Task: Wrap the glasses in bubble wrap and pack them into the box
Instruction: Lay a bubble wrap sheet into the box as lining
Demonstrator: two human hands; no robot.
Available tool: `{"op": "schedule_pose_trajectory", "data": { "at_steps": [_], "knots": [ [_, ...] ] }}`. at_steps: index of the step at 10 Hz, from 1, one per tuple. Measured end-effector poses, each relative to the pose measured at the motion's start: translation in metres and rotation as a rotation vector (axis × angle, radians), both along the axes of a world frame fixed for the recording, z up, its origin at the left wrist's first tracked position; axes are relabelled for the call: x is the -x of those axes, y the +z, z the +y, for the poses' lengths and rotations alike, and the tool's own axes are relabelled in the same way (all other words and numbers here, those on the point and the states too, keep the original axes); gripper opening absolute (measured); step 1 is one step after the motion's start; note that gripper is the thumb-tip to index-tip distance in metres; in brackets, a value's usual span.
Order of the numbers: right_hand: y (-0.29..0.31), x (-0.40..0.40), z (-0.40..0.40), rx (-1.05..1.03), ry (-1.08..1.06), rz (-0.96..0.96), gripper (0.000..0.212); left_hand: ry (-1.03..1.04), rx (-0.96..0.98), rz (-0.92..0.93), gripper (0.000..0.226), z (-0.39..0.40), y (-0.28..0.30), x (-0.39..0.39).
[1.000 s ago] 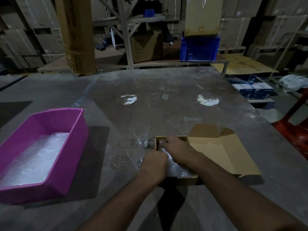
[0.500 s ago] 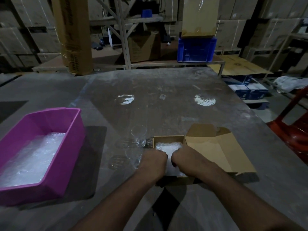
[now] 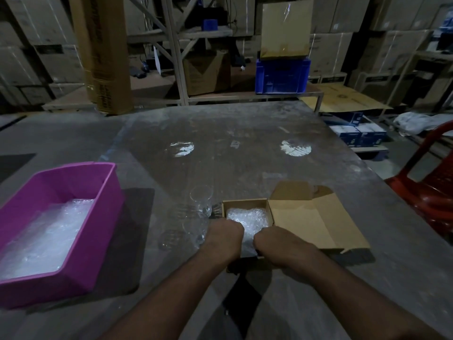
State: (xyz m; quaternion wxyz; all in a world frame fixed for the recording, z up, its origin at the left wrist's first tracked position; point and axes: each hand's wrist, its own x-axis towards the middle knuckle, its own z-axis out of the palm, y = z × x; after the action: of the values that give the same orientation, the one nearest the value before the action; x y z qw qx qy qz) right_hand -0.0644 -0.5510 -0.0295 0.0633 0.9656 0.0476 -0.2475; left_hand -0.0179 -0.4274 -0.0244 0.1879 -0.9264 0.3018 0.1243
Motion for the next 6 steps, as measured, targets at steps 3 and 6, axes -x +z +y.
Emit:
{"op": "schedule_pose_trajectory", "data": {
  "at_steps": [3, 6],
  "knots": [
    [0.018, 0.000, -0.012, -0.223, -0.078, -0.302, 0.033, 0.065, 0.546, -0.042, 0.033, 0.022, 0.006, 0.004],
    [0.019, -0.010, 0.030, -0.686, -0.155, -0.640, 0.022, 0.345, 0.994, -0.038, 0.016, 0.086, 0.040, 0.014]
  ]
}}
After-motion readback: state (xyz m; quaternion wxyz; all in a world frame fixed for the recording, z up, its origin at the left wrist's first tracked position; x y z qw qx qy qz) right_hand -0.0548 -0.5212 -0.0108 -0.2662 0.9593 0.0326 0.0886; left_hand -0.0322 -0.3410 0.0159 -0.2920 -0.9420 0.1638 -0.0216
